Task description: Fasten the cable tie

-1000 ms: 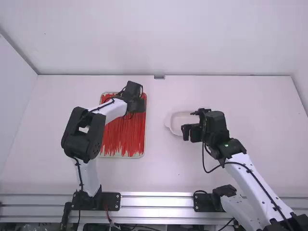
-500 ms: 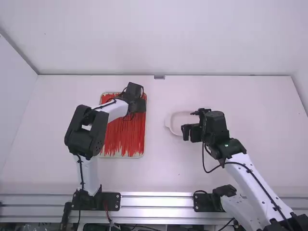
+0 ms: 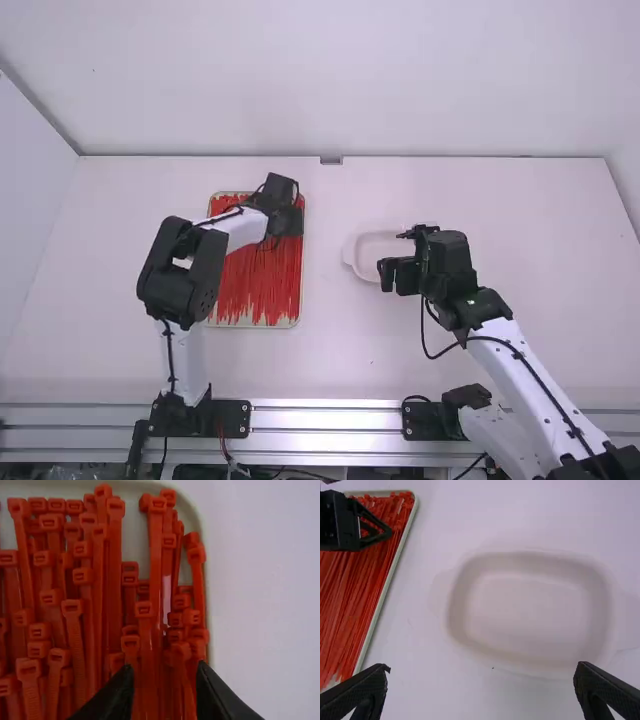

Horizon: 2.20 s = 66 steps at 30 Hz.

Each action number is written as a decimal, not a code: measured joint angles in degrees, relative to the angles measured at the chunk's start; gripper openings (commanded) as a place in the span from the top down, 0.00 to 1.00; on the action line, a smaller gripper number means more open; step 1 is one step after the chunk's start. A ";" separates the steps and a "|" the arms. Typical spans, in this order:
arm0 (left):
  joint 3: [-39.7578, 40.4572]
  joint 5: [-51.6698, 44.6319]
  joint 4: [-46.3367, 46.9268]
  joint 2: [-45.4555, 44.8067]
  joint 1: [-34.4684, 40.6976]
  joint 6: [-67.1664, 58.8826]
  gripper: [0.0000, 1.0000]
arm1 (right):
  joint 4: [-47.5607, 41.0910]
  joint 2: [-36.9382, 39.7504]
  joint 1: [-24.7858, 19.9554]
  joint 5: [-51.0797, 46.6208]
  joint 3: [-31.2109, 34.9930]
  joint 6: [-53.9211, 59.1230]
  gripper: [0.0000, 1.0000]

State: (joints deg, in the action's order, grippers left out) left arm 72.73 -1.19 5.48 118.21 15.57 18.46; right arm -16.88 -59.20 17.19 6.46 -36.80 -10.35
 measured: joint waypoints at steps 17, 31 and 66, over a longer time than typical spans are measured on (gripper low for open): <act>0.17 0.02 0.83 0.09 0.00 1.31 0.71 | 0.00 0.00 0.07 0.00 0.00 0.00 0.00; 2.01 1.49 3.91 0.09 0.02 1.29 0.71 | 0.00 0.00 0.11 0.00 0.00 0.00 0.00; 3.58 0.83 3.91 0.09 0.50 2.82 0.77 | -0.02 0.02 0.11 0.00 0.00 0.00 0.00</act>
State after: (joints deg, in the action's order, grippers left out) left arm 76.31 -0.36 9.39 118.30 16.08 21.28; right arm -16.91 -59.18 17.30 6.46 -36.80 -10.35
